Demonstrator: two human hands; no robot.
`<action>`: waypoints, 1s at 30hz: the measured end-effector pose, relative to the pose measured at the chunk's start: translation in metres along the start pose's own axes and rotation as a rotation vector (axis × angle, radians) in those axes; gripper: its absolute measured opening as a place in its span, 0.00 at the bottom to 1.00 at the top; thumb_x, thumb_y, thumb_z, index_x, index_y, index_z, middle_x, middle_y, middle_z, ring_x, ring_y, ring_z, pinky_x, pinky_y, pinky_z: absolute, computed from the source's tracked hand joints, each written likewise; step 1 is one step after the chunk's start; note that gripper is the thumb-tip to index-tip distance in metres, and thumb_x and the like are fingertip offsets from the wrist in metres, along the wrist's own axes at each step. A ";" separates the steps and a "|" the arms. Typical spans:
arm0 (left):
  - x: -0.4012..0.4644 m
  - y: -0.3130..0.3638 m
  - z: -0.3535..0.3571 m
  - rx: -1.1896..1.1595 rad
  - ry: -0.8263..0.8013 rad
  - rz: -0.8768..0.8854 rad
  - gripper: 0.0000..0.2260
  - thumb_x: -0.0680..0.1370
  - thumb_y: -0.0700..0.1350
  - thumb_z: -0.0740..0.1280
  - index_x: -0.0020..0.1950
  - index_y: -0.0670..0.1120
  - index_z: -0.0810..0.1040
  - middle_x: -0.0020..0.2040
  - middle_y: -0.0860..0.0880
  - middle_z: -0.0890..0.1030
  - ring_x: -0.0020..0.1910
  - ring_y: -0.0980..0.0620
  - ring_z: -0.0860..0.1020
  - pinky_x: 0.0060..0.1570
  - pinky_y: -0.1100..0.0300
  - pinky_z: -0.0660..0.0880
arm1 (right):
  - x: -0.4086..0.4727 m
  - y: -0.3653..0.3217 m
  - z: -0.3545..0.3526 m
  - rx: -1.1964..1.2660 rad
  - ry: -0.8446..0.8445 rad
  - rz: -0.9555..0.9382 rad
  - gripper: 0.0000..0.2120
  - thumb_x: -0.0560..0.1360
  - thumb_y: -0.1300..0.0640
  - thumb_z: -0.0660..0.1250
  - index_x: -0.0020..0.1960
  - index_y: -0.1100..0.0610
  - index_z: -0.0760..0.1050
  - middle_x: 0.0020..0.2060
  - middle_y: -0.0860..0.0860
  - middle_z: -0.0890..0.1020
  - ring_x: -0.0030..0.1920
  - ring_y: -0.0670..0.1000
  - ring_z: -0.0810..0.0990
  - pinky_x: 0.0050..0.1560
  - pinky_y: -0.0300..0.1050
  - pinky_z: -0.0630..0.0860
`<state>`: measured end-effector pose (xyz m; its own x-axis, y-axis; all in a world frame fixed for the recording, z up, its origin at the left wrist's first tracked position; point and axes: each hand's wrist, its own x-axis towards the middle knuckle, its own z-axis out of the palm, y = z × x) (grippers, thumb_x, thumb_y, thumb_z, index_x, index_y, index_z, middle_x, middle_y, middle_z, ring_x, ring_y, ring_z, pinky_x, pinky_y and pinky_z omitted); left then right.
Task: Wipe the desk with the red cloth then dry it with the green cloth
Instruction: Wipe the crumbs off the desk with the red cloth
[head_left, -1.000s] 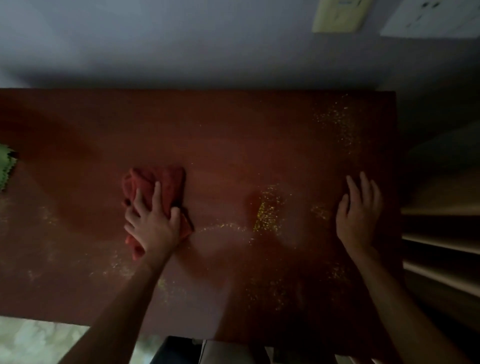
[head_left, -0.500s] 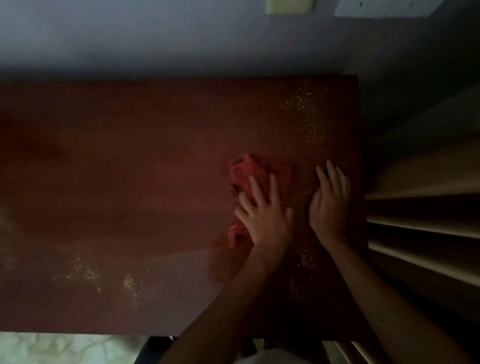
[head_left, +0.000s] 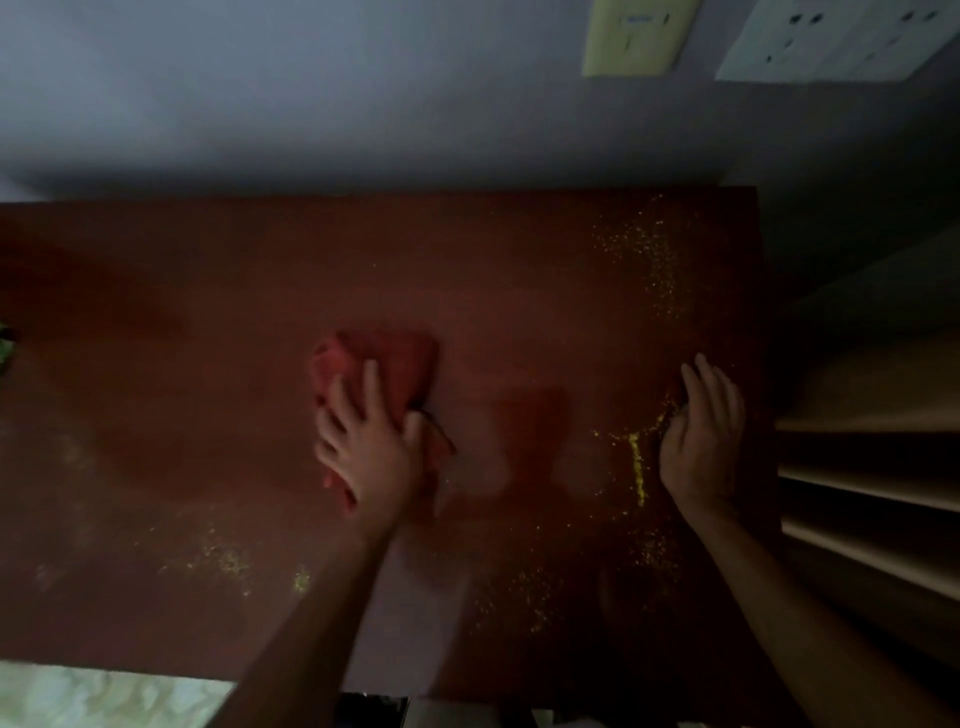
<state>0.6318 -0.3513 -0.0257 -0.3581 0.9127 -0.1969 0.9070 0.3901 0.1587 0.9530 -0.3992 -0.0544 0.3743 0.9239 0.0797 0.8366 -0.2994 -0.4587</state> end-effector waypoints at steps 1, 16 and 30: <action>0.022 -0.002 -0.005 -0.003 0.007 -0.092 0.33 0.75 0.56 0.65 0.79 0.54 0.59 0.78 0.40 0.58 0.71 0.30 0.61 0.65 0.31 0.60 | 0.000 -0.001 0.000 0.004 0.010 -0.002 0.23 0.76 0.63 0.54 0.72 0.60 0.66 0.73 0.56 0.68 0.73 0.57 0.63 0.73 0.60 0.60; -0.006 0.131 0.022 0.100 -0.067 0.448 0.35 0.73 0.59 0.64 0.79 0.58 0.57 0.80 0.42 0.55 0.74 0.29 0.57 0.68 0.31 0.56 | -0.007 0.015 -0.012 0.162 0.033 -0.002 0.24 0.76 0.67 0.51 0.71 0.60 0.68 0.72 0.53 0.69 0.73 0.52 0.66 0.71 0.56 0.66; -0.044 0.156 0.017 0.179 -0.192 0.738 0.36 0.75 0.58 0.67 0.79 0.62 0.52 0.80 0.47 0.54 0.75 0.34 0.57 0.69 0.36 0.59 | -0.035 0.042 -0.034 0.166 -0.001 0.096 0.24 0.76 0.69 0.55 0.72 0.62 0.66 0.74 0.54 0.65 0.74 0.50 0.60 0.73 0.48 0.60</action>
<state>0.7929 -0.3328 -0.0085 0.3811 0.8848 -0.2681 0.9234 -0.3498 0.1582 0.9887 -0.4523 -0.0469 0.4491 0.8930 0.0278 0.7194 -0.3430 -0.6041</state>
